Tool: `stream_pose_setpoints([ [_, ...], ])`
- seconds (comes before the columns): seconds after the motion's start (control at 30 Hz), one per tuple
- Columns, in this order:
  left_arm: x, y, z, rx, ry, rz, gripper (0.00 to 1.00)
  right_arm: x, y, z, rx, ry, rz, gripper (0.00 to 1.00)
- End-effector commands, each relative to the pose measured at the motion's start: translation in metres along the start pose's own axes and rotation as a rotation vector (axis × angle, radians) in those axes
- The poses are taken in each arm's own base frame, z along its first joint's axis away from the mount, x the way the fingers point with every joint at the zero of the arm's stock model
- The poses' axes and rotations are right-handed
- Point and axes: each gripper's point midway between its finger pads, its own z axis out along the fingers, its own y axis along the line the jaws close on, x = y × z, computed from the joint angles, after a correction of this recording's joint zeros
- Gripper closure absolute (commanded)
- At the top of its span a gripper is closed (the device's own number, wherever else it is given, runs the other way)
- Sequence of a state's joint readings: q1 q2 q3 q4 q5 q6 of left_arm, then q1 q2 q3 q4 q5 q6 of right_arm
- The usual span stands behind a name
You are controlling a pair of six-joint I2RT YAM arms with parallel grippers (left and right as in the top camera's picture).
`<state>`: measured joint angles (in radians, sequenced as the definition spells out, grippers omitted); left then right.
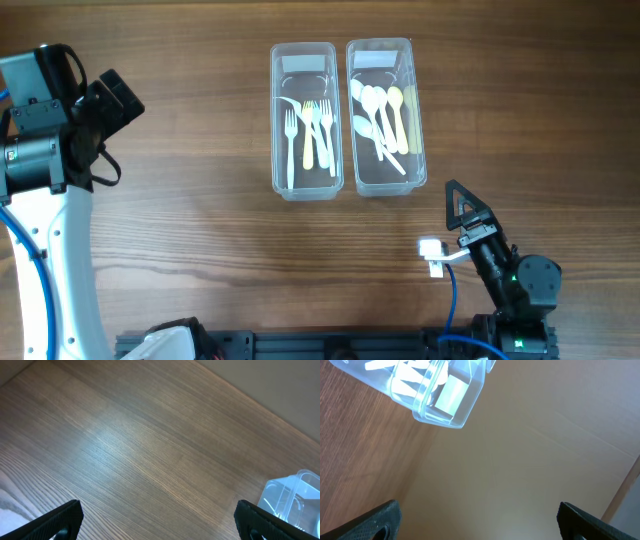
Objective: Pack container
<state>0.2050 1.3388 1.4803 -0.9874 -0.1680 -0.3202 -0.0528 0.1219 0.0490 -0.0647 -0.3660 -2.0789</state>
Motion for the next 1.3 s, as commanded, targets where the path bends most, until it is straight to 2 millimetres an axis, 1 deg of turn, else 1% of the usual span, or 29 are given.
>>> stream_pose_setpoints([
  [0.0, -0.004, 0.002, -0.004, -0.003, -0.019, -0.018, 0.00, 0.001, -0.002, -0.001, 0.013, 0.011, -0.048, 0.00],
  [0.07, -0.004, 0.002, -0.004, -0.003, -0.019, -0.018, 0.00, 0.001, -0.001, -0.001, 0.010, 0.012, -0.045, 0.00],
  [0.1, -0.004, 0.002, -0.004, -0.003, -0.019, -0.018, 0.00, 0.003, 0.000, -0.001, 0.004, 0.020, -0.007, 0.00],
  [0.2, -0.004, 0.002, -0.004, -0.004, -0.019, -0.018, 0.00, 0.003, 0.000, -0.001, 0.007, 0.018, 0.214, 0.00],
  [0.37, -0.004, 0.002, -0.004, -0.003, -0.019, -0.018, 0.00, 0.002, 0.000, -0.001, 0.012, 0.011, 0.710, 0.00],
  [0.53, -0.004, 0.002, -0.004, -0.003, -0.019, -0.018, 0.00, -0.002, -0.002, -0.001, 0.013, -0.015, 1.130, 0.00],
  [0.57, -0.004, 0.002, -0.005, -0.003, -0.019, -0.018, 0.00, -0.002, -0.003, -0.001, 0.012, -0.019, 1.248, 0.00],
  [0.67, -0.004, 0.002, -0.004, -0.003, -0.019, -0.018, 0.00, 0.006, 0.002, -0.001, 0.026, 0.036, 1.623, 0.00],
  [0.73, -0.004, 0.002, -0.004, -0.003, -0.019, -0.018, 0.00, 0.009, 0.004, -0.001, 0.040, 0.058, 1.798, 0.00],
  [0.77, -0.004, 0.002, -0.004, -0.003, -0.019, -0.018, 0.00, 0.010, 0.004, -0.001, 0.045, 0.061, 1.855, 0.00],
  [0.87, -0.004, 0.002, -0.004, -0.003, -0.019, -0.018, 0.00, 0.015, 0.005, -0.002, 0.075, 0.084, 1.939, 0.00],
  [0.93, -0.004, 0.002, -0.004, -0.003, -0.019, -0.018, 0.00, 0.033, 0.004, -0.006, 0.182, 0.155, 2.026, 0.00],
  [1.0, -0.004, 0.002, -0.004, -0.003, -0.019, -0.018, 0.00, 0.045, 0.004, -0.012, 0.263, 0.202, 2.099, 0.00],
  [1.17, -0.004, 0.002, -0.004, -0.003, -0.019, -0.018, 0.00, 0.049, 0.002, -0.015, 0.294, 0.209, 2.097, 0.00],
  [1.27, -0.004, 0.002, -0.004, -0.004, -0.019, -0.018, 0.00, 0.054, -0.004, -0.015, 0.353, 0.185, 2.095, 0.00],
])
